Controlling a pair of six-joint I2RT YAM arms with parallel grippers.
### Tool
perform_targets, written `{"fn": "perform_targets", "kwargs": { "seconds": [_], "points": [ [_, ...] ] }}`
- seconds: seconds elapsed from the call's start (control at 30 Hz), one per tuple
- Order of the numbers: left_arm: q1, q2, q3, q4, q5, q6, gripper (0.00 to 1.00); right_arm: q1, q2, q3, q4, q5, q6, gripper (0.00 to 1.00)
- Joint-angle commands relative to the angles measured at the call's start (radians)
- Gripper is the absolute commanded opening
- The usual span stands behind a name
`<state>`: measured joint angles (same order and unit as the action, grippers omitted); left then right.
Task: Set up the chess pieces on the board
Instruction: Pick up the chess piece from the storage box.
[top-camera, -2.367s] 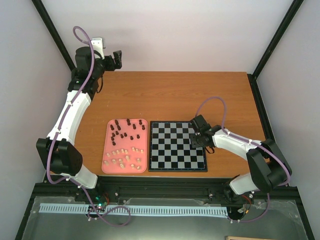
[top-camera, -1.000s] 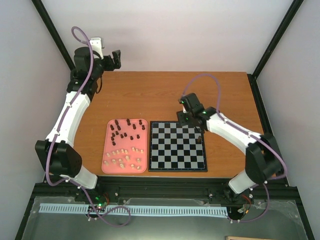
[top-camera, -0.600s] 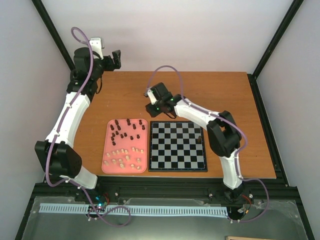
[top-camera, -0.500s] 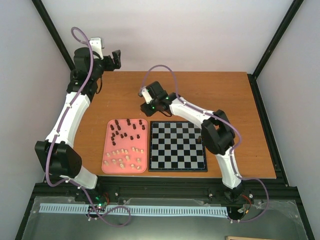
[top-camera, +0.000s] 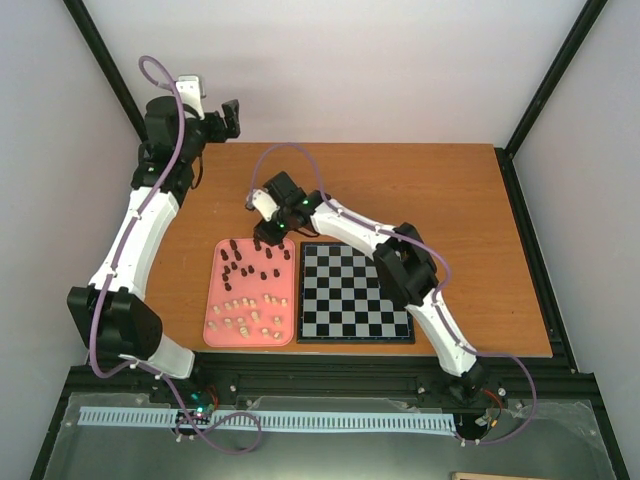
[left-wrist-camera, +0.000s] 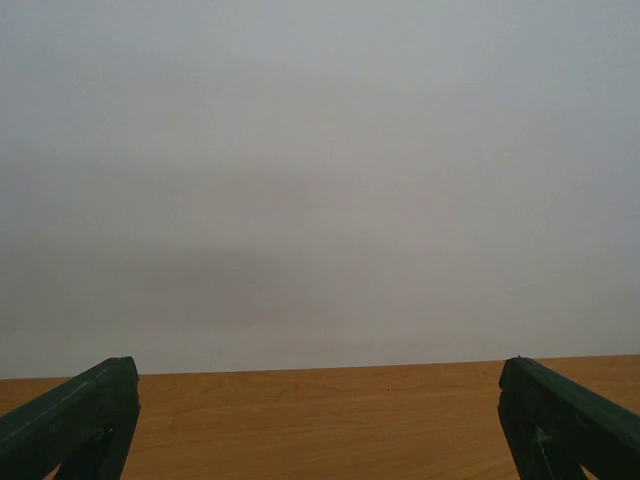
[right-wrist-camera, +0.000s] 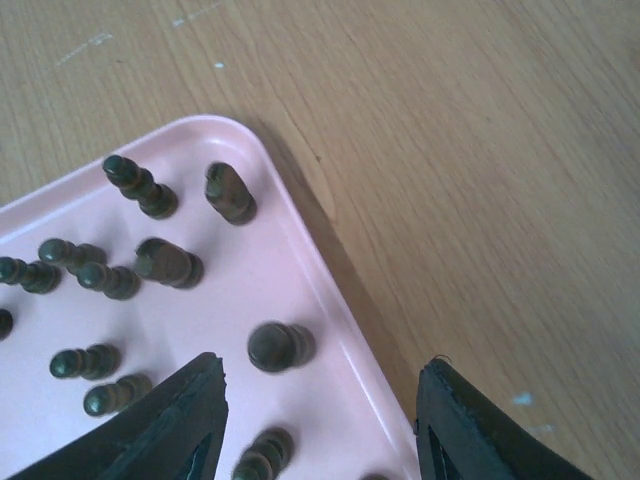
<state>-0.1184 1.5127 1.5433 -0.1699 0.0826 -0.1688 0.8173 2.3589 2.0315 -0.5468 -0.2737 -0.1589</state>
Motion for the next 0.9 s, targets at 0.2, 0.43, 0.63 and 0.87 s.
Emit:
{"fn": "perform_targets", "kwargs": {
  "seconds": [0.2,0.43,0.63,0.87],
  "points": [
    [-0.004,-0.032,-0.002,0.038,-0.016,0.015,1.00,0.058,0.111,0.160,-0.083,-0.019,-0.049,0.52],
    [-0.003,-0.032,-0.002,0.039,-0.026,0.017,1.00,0.059,0.143,0.191,-0.094,0.032,-0.037,0.47],
    [-0.004,-0.034,-0.003,0.038,-0.028,0.020,1.00,0.057,0.145,0.190,-0.097,0.075,-0.029,0.42],
    [-0.003,-0.031,-0.002,0.038,-0.034,0.022,1.00,0.057,0.149,0.192,-0.096,0.084,-0.029,0.27]
  ]
}}
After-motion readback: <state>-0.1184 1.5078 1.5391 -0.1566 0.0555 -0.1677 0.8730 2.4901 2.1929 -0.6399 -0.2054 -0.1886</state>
